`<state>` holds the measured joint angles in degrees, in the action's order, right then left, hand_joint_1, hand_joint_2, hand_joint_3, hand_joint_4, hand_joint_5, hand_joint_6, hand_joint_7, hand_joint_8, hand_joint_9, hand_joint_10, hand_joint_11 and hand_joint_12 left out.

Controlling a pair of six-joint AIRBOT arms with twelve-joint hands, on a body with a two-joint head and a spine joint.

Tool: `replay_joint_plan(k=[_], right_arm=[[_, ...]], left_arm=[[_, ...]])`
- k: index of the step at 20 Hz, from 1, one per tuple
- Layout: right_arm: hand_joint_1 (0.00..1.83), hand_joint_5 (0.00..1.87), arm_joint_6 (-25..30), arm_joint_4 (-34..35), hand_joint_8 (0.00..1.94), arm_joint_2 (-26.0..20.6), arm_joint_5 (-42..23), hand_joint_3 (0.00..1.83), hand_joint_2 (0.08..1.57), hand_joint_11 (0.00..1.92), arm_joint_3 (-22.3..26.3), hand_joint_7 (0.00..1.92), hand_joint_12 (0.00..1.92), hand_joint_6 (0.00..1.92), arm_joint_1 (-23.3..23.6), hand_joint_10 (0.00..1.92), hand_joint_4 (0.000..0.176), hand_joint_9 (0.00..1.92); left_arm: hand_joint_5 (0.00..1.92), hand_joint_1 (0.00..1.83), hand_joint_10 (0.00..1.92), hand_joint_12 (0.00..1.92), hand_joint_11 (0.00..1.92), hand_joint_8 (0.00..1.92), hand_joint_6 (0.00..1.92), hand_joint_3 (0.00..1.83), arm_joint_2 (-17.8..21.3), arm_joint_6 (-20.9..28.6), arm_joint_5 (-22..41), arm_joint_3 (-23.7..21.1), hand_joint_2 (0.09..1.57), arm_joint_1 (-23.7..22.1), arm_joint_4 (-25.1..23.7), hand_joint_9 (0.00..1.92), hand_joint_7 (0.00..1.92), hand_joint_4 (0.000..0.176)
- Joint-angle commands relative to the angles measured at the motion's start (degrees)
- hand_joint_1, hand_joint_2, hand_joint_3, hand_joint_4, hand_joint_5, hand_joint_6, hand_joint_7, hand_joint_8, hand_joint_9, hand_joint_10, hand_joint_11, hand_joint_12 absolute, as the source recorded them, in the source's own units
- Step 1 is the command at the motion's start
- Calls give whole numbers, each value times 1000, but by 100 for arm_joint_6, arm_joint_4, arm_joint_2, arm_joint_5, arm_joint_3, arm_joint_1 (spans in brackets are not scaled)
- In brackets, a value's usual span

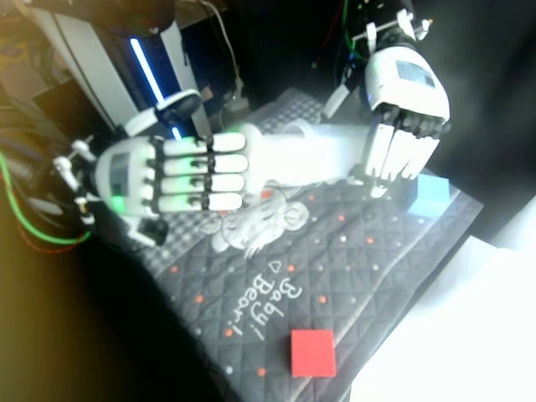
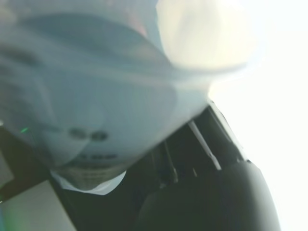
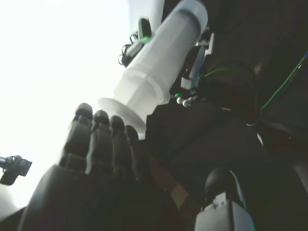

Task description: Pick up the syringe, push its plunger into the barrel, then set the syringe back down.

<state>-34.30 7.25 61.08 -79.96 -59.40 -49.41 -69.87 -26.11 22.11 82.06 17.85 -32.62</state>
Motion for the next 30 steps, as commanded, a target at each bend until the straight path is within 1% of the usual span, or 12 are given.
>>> replay_joint_plan(k=[1,3,5,7,10,13,17,19,26,27,28,30], right_arm=[[0,51,35,-136,1,16,-432,0,919,17,-5,25,8,1,61,0,0,0],[1,43,35,-144,0,20,-432,0,933,3,-5,17,2,0,67,0,0,0],[8,35,35,-144,0,30,-431,1,936,5,-11,12,2,0,72,0,0,0],[2,54,35,-148,6,43,-420,2,940,33,-17,29,15,8,79,3,0,8],[7,46,35,-148,0,60,-401,1,939,13,-28,14,7,1,80,0,0,0],[25,56,35,-148,4,69,-384,5,955,5,-33,21,2,5,85,0,0,0],[6,48,35,-159,1,102,-364,0,935,0,-52,16,0,1,108,0,0,0],[0,63,36,-164,6,113,-357,3,949,0,-55,29,0,7,116,0,0,0],[21,76,77,-169,8,148,-334,4,955,11,-82,46,5,6,122,3,0,7],[3,74,111,-176,7,144,-334,1,950,9,-88,46,4,4,122,1,0,2],[0,78,128,-185,6,123,-334,0,927,1,-90,47,0,6,122,0,0,0],[38,77,144,-199,0,63,-334,6,959,1,-88,35,1,3,122,0,0,0]], left_arm=[[896,1225,1921,1921,1365,1921,1372,1140,-36,146,840,-26,705,-156,282,1332,852,0],[857,1216,1921,1921,1384,1921,1337,1028,-37,146,840,-26,770,-160,281,1372,810,0],[869,1221,1921,1921,1422,1921,1378,1116,-37,146,833,-28,723,-180,272,1423,858,0],[867,1219,1921,1921,1328,1921,1364,1085,-39,147,820,-35,739,-207,255,1389,838,0],[885,1226,1921,1921,1532,1921,1378,1160,-71,147,813,-39,696,-250,239,1507,882,0],[919,1232,1921,1921,1550,1921,1414,1267,-111,147,807,-38,635,-293,237,1528,936,0],[864,1219,1921,1921,1373,1921,1398,1153,-163,147,787,-45,704,-345,177,1424,886,0],[880,1221,1921,1921,1420,1921,1410,1188,-184,147,783,-44,683,-351,168,1425,900,0],[841,1212,1921,1921,1482,1921,1354,1039,-205,147,712,-54,764,-377,69,1439,833,0],[845,1211,1921,1921,1473,1790,1609,1181,-205,147,676,-58,696,-377,28,1437,876,0],[882,1123,1921,1921,1482,1892,1558,1113,-205,147,637,-56,692,-374,-1,1451,1224,0],[906,1106,1921,1921,1522,1920,1536,1109,-205,147,554,-51,679,-346,-48,1493,1362,0]])
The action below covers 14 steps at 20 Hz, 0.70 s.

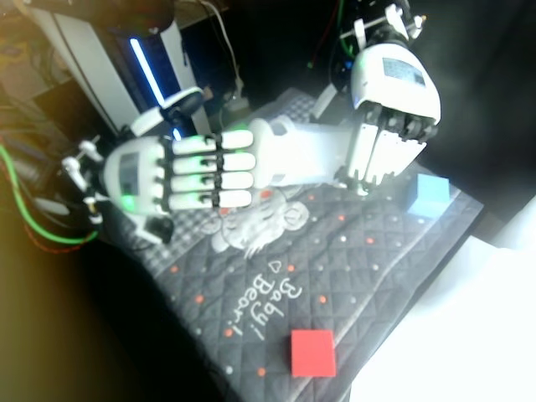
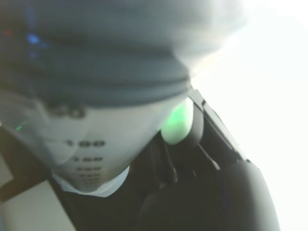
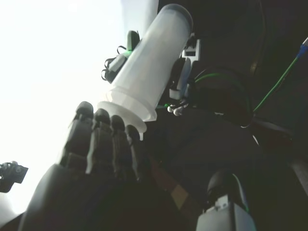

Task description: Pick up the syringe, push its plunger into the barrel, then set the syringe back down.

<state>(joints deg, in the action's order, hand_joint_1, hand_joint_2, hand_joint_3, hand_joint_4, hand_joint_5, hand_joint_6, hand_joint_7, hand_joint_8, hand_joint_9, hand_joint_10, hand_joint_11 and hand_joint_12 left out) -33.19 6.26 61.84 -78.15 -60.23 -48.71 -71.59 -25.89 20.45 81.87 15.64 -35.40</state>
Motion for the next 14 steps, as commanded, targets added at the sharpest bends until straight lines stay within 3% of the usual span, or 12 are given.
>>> replay_joint_plan(k=[1,2,5,8,9,12,14], right_arm=[[34,80,57,-115,4,-56,-516,6,961,26,-4,44,11,4,52,3,0,7],[30,84,78,-116,8,-84,-516,6,970,56,-2,60,25,4,51,11,0,31],[0,96,82,-145,7,-208,-517,0,930,53,27,61,24,8,51,7,0,27],[115,65,82,-207,0,-352,-518,12,988,5,44,26,2,0,75,0,0,2],[108,33,82,-217,0,-371,-519,14,1002,0,49,4,0,0,81,0,0,0],[5,54,79,-231,0,-408,-532,6,1017,24,59,0,11,9,118,0,0,0],[0,65,75,-244,0,-424,-540,0,986,25,59,0,11,13,140,0,0,0]], left_arm=[[917,1112,1921,1921,1541,1921,1529,1122,-38,126,692,-14,666,-109,231,1506,1374,0],[903,1116,1890,1921,1506,1860,1492,1046,-42,125,636,-10,700,-109,205,1489,1356,0],[902,1114,1920,1921,1481,1916,1517,1072,-42,125,513,13,692,-91,149,1473,1351,0],[896,1081,1921,1921,1541,1921,1690,1259,-42,124,397,38,651,-29,105,1511,1382,0],[899,1098,1921,1921,1537,1921,1600,1170,-43,124,372,44,669,-15,99,1503,1374,0],[889,1081,1921,1921,1569,1921,1713,1272,-67,123,286,64,654,15,89,1539,1414,0],[887,1088,1921,1921,1573,1921,1683,1237,-67,122,224,62,660,19,40,1538,1407,0]])
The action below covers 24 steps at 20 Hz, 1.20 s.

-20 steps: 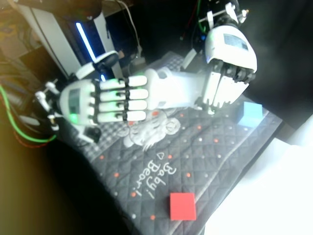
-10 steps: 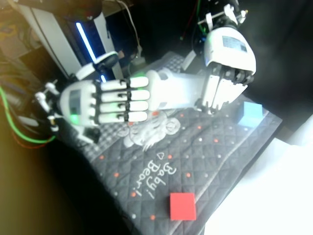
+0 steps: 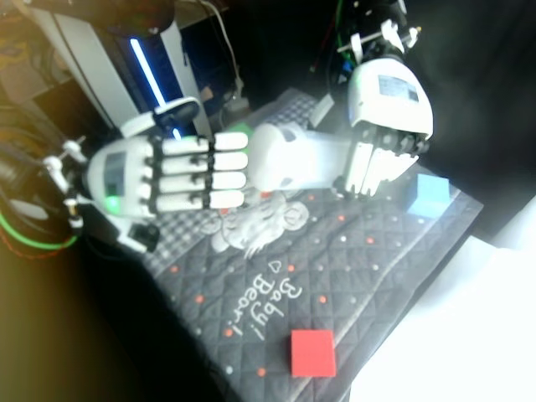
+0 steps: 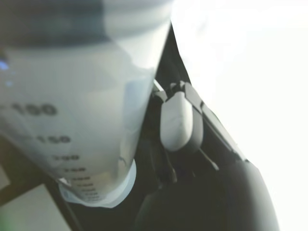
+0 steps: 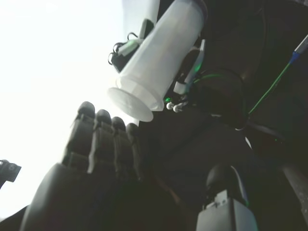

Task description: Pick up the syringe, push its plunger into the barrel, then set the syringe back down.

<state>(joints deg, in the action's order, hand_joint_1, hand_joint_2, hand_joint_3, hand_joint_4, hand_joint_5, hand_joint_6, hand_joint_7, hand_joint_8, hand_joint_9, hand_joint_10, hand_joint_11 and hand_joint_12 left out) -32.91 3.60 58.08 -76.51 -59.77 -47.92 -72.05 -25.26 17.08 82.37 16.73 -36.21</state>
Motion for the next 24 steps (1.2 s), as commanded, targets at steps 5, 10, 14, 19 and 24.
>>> replay_joint_plan(k=[5,10,14,19,24], right_arm=[[0,72,-54,-23,0,-218,-726,0,971,37,20,0,16,8,168,0,0,0],[0,76,-200,-34,4,-388,-808,2,1002,24,76,25,12,1,247,0,0,7],[0,87,-334,-30,5,-545,-900,0,973,69,121,43,30,2,298,9,0,39],[0,125,-553,1,3,-766,-1026,0,819,64,220,74,29,2,391,1,0,45],[39,105,-562,19,0,-769,-1110,0,855,55,239,39,22,0,412,1,0,17]], left_arm=[[877,1097,1921,1921,1574,1921,1638,1163,-24,59,407,13,684,-64,-39,1530,1391,0],[901,1083,1921,1921,1607,1921,1718,1293,-36,58,354,14,636,-10,-88,1561,1427,0],[896,1047,1921,1921,1594,1921,1845,1394,-50,58,294,18,638,37,-133,1537,1418,0],[1196,1424,1921,1921,1574,1921,1921,996,-123,57,227,46,729,127,-151,1542,1437,0],[912,1112,1921,1921,1520,1921,1693,1335,-301,56,130,125,617,270,-178,1493,1287,0]])
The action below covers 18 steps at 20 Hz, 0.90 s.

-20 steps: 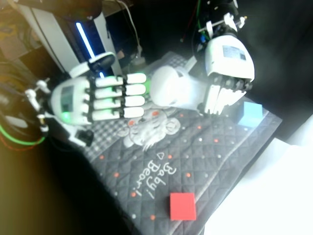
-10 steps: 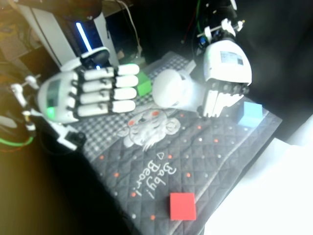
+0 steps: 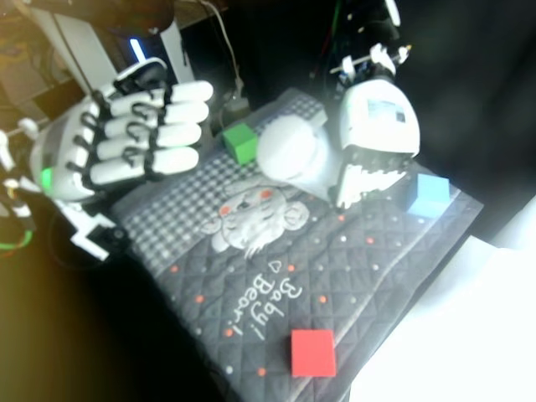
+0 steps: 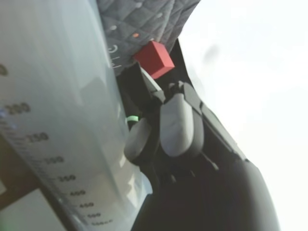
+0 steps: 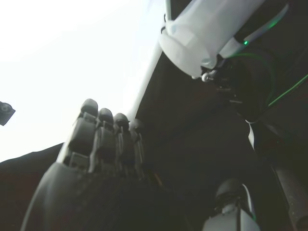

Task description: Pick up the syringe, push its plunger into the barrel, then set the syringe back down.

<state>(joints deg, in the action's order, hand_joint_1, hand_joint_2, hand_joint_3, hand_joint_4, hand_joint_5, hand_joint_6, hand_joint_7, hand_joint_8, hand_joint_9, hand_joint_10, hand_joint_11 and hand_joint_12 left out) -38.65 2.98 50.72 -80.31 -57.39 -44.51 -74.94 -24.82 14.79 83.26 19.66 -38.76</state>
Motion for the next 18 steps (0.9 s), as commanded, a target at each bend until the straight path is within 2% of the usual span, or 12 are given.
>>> replay_joint_plan(k=[1,2,3,4,7,11,13,14,15,16,17,18], right_arm=[[39,105,13,82,0,-33,-741,0,855,55,2,39,22,0,74,1,0,17],[47,106,12,86,1,-45,-769,0,860,60,11,39,24,1,79,1,0,17],[47,106,11,87,1,-52,-778,0,860,60,15,39,24,1,79,1,0,17],[62,110,4,91,1,-67,-802,0,846,54,26,42,20,2,79,1,0,16],[77,103,0,92,0,-71,-839,0,823,47,38,39,17,0,79,0,0,13],[42,115,-1,92,5,-71,-858,0,801,64,51,53,22,4,79,4,0,26],[28,90,-1,92,0,-70,-884,0,827,46,57,31,14,0,79,0,0,5],[30,76,-1,92,0,-70,-890,4,836,37,59,21,10,0,79,0,0,0],[21,69,-1,92,0,-70,-898,7,844,32,61,16,7,0,79,0,0,0],[24,62,-1,92,0,-70,-906,10,854,24,61,16,4,0,79,0,0,0],[15,74,-1,92,4,-70,-909,14,872,0,61,21,0,6,79,0,0,0],[4,65,-1,91,0,-70,-910,22,897,0,63,4,0,1,79,0,0,0]], left_arm=[[912,1112,1921,1921,1520,1921,1693,1335,-25,12,353,45,617,-7,78,1493,1287,0],[896,1073,1921,1921,1529,1921,1762,1323,-79,12,323,90,641,25,79,1494,1364,0],[896,1073,1921,1921,1529,1921,1762,1323,-101,12,310,106,641,38,79,1494,1364,0],[1091,1427,1921,1921,1512,1921,1915,857,-152,12,276,157,785,63,80,1467,1358,0],[1106,1461,1921,1921,1509,1921,1921,821,-245,13,173,255,796,112,86,1465,1374,0],[1147,1490,1921,1921,1544,1921,1921,833,-430,13,43,437,790,216,91,1501,1424,0],[1108,1465,1921,1921,1563,1921,1921,836,-550,31,-47,560,776,252,94,1534,1451,0],[917,1157,1921,1921,1574,1921,1787,1172,-597,31,-89,611,691,262,94,1547,1456,0],[896,1107,1921,1921,1597,1921,1716,1230,-635,31,-125,656,658,268,96,1568,1467,0],[1032,1386,1921,1921,1604,1921,1880,908,-669,31,-176,696,717,273,97,1576,1476,0],[1014,1403,1921,1921,1607,1921,1880,856,-696,31,-217,727,744,282,96,1575,1467,0],[1057,1441,1921,1921,1613,1921,1913,703,-719,31,-241,759,806,288,98,1581,1469,0]])
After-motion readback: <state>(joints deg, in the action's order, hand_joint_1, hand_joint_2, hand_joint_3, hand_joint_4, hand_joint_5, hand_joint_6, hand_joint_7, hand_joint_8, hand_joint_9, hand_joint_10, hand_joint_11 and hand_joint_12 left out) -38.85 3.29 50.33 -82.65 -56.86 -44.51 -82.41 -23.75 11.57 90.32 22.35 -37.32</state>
